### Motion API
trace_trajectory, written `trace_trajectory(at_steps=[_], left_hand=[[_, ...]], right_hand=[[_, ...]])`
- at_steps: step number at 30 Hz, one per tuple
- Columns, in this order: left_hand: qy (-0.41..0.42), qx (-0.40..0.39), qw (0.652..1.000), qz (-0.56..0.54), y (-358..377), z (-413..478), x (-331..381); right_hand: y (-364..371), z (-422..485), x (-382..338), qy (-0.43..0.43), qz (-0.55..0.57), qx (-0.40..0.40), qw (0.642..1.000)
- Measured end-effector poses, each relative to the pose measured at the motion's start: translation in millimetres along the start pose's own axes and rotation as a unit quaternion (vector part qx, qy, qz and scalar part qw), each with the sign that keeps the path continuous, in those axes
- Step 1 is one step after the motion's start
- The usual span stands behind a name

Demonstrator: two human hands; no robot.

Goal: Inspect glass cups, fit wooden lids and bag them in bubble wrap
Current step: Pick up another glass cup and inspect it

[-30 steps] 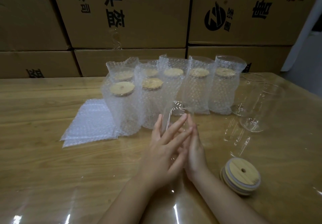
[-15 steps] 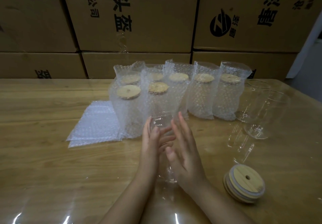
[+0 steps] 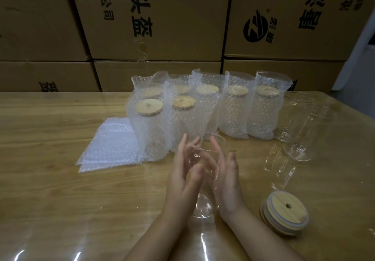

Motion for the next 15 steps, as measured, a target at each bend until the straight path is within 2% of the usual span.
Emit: trace_trajectory(at_steps=[2,4,9,12,15], left_hand=[[0.074,-0.033,0.994,0.072,4,0,14],[0.108,-0.056,0.986,0.113,8,3,21],[0.081,-0.102,0.978,0.162,19,0,17],[0.127,-0.161,0.941,0.268,34,-8,14],[0.15,-0.219,0.905,0.333,45,-13,8]], right_hand=[[-2,3,4,0.023,0.032,-0.004,0.999],[-6,5,7,0.022,0.047,0.011,0.999],[-19,8,12,0.011,0.08,0.076,0.994],[-38,11,11,0.014,0.135,0.126,0.983],[-58,12,20,0.051,0.227,0.168,0.958]])
Point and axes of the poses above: each hand's wrist, its own z-axis towards the middle knuckle, its own y-axis out of the palm, x = y × z, the point moved 8 cm from there along z, towards the middle knuckle, and after that the axes turned 10 degrees about y, right-handed, at the moved point
